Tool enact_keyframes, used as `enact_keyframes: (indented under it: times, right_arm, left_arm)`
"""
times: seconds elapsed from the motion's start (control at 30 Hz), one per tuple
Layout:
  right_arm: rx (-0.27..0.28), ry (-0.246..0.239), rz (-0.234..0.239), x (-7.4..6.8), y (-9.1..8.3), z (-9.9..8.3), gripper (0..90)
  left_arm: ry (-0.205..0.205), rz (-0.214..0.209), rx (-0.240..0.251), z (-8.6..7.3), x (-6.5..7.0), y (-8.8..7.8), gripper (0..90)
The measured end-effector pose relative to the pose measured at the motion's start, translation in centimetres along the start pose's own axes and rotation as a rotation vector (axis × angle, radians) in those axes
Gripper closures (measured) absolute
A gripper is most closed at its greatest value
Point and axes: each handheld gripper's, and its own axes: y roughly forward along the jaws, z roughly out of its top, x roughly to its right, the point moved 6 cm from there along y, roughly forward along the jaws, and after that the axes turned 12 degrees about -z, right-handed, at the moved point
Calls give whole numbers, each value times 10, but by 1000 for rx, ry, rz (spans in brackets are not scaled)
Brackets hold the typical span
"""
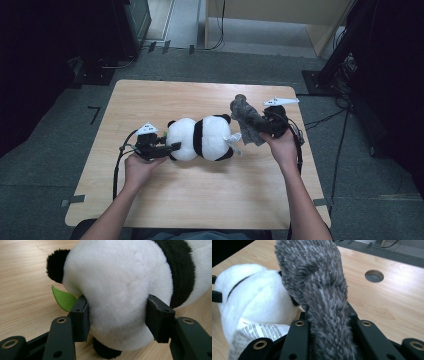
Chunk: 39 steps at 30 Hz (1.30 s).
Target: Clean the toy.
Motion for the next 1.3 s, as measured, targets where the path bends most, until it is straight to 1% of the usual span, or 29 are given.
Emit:
enact_keyframes:
  times: [0.13,0.23,0.3,0.47,0.6,0.73,0.83,0.97,1.1,1.2,1.3]
  right_arm:
    - [5,-27,1,-8,-7,20,741]
    - [8,-70,8,-18,-11,38,735]
    - [23,-116,0,-27,-13,49,731]
    - [-2,-163,42,-49,-7,66,734]
    - [-7,-179,95,-71,-2,79,734]
    - [-24,-218,133,-94,9,88,734]
    - [-29,-236,154,-109,17,91,734]
    - [-54,-270,175,-128,35,93,734]
    - [-89,-281,196,-143,57,92,729]
    - [-117,-277,206,-151,72,89,727]
    - [-133,-282,221,-158,85,86,721]
  left_arm:
    - [3,6,1,-1,0,0,434]
    - [-2,12,7,-1,1,0,428]
    - [-1,15,7,-1,1,0,423]
    - [-2,15,13,-1,1,0,420]
    - [-3,13,13,-2,1,0,419]
    - [0,15,13,-2,1,0,415]
    - [2,17,16,-1,0,0,411]
    - [1,17,16,-1,0,0,411]
    - [1,18,16,-1,0,0,411]
    - [2,18,15,-1,0,0,411]
    - [3,20,10,-1,0,0,412]
